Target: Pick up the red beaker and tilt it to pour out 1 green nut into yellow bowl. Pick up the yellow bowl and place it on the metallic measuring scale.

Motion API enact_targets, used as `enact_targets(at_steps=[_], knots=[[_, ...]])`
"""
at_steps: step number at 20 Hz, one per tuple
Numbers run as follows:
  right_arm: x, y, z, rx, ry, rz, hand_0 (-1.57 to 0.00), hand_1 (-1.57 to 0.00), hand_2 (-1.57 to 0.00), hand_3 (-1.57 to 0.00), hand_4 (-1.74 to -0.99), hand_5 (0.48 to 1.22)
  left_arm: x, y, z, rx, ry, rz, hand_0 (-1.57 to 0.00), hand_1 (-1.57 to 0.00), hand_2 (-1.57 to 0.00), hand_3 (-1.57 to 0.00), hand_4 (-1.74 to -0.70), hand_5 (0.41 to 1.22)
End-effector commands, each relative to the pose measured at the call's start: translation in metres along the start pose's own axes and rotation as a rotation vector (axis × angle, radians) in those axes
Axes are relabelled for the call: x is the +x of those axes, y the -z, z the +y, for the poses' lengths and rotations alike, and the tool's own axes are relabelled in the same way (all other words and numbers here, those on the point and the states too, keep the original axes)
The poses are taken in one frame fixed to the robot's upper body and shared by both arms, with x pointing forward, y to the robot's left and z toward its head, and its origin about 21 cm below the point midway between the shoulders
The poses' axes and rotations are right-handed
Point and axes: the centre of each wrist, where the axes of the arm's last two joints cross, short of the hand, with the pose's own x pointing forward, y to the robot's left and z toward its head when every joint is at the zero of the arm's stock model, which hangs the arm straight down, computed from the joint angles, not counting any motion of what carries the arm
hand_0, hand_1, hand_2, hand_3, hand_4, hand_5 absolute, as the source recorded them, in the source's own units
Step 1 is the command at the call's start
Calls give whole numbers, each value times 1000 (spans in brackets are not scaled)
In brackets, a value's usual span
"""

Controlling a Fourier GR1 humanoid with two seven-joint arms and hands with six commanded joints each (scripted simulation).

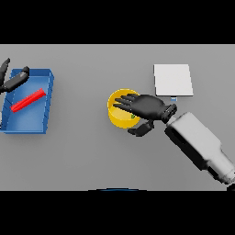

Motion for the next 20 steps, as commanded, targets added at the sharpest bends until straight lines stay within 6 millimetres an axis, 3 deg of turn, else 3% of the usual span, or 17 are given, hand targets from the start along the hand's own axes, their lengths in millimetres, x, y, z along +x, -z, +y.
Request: enact_targets(at_steps=[1,4,9,13,14,15,16,17,19,20], knots=[[2,1,2,25,-10,-11,1,1,1,1,-1162,667,0,1,-2,1,-1,-6,1,1,1,1,-806,700],[3,16,-2,88,-50,28,1,1,1,1,-1174,674,3,5,0,4,10,-5,1,1,1,1,-801,703],[-2,27,10,160,-44,25,1,1,1,-12,-1188,693,-2,3,0,8,27,-3,1,1,1,1,-792,708],[1,33,11,158,-46,34,-48,-60,-88,-130,-1261,809,-1,4,5,5,30,-3,1,1,1,1,-791,712],[1,34,10,155,-48,27,-193,-183,-189,-215,-1309,891,0,5,3,5,25,-2,1,1,1,1,-791,711],[-1,29,11,154,-47,16,-455,-407,-349,-322,-1363,957,-1,4,5,8,30,-3,1,1,1,1,-789,710],[-1,31,9,150,-51,17,-678,-640,-594,-572,-1435,1010,1,3,3,6,25,-16,1,1,1,1,-788,710],[-1,30,9,149,-42,2,-857,-826,-789,-679,-1492,1052,1,4,4,1,22,-15,1,1,1,1,-788,710],[-1,28,3,164,-48,-13,-1114,-1094,-1071,-882,-1578,1113,0,5,6,4,24,1,1,1,1,1,-787,707],[-2,27,4,163,-44,-11,-1205,-1189,-1129,-969,-1611,1135,0,4,6,2,31,-8,1,1,1,1,-785,709]])
